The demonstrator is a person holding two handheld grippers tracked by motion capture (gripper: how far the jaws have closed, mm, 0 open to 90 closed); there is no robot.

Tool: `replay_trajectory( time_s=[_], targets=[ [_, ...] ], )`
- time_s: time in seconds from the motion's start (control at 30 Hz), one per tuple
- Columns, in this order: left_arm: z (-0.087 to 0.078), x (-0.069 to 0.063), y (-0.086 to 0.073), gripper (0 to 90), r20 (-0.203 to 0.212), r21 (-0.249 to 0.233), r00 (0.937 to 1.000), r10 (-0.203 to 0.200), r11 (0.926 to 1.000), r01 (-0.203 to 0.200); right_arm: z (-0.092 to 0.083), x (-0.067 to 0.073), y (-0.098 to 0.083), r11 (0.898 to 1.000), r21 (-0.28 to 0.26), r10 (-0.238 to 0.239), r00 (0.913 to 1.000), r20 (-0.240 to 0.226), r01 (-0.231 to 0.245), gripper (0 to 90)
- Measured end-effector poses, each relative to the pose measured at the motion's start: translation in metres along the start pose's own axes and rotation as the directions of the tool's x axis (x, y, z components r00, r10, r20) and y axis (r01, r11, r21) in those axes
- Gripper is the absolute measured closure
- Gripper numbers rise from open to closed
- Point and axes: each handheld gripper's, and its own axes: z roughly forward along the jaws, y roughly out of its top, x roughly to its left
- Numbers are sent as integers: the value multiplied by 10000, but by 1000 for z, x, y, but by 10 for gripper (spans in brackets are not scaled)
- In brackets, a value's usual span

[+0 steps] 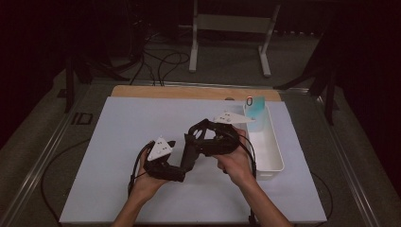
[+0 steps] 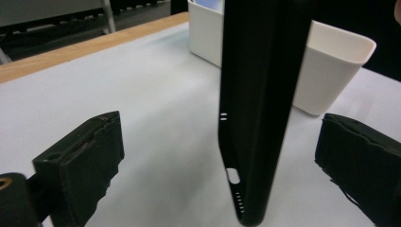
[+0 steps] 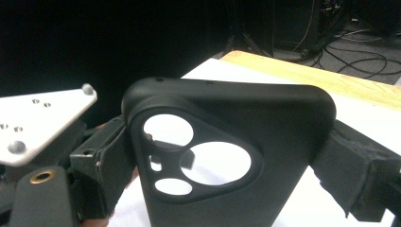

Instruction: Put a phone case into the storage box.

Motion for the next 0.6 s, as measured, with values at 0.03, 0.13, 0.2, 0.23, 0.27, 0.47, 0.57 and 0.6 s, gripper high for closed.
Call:
replay_trajectory(
  time_s=[0.03,0.13,0.2,0.23,0.27,0.47,0.57,0.6],
  targets=[
    [-1,1,0,13,-102,-75,9999,-27,10000,26,-1,0,0,10000,19,-32,10000,11,32,133],
    [-8,9,-2,8,-270,-212,9996,-57,9998,52,-2,0,0,9997,-44,-233,9997,16,233,133],
    [-12,12,-2,8,-456,-332,9989,-77,9994,62,-3,-1,1,9999,-45,-150,9999,83,150,133],
    [-12,12,-2,7,-456,-332,9989,-77,9994,62,-3,-1,1,9999,-45,-150,9999,83,150,133],
    [-17,14,-4,6,-658,-512,9978,-39,9987,5,-4,-2,1,9998,-61,-162,9998,115,163,133],
    [-29,23,-12,6,-1162,-768,9932,-112,9970,23,-4,-4,1,9997,-36,-223,9996,146,224,132],
    [-33,27,-16,7,-1266,-818,9919,-113,9966,10,-5,-5,0,9997,-8,-241,9996,174,242,132],
    [-35,28,-18,7,-1337,-907,9909,-129,9959,7,-5,-5,0,9997,-8,-241,9996,174,242,132]
  ],
)
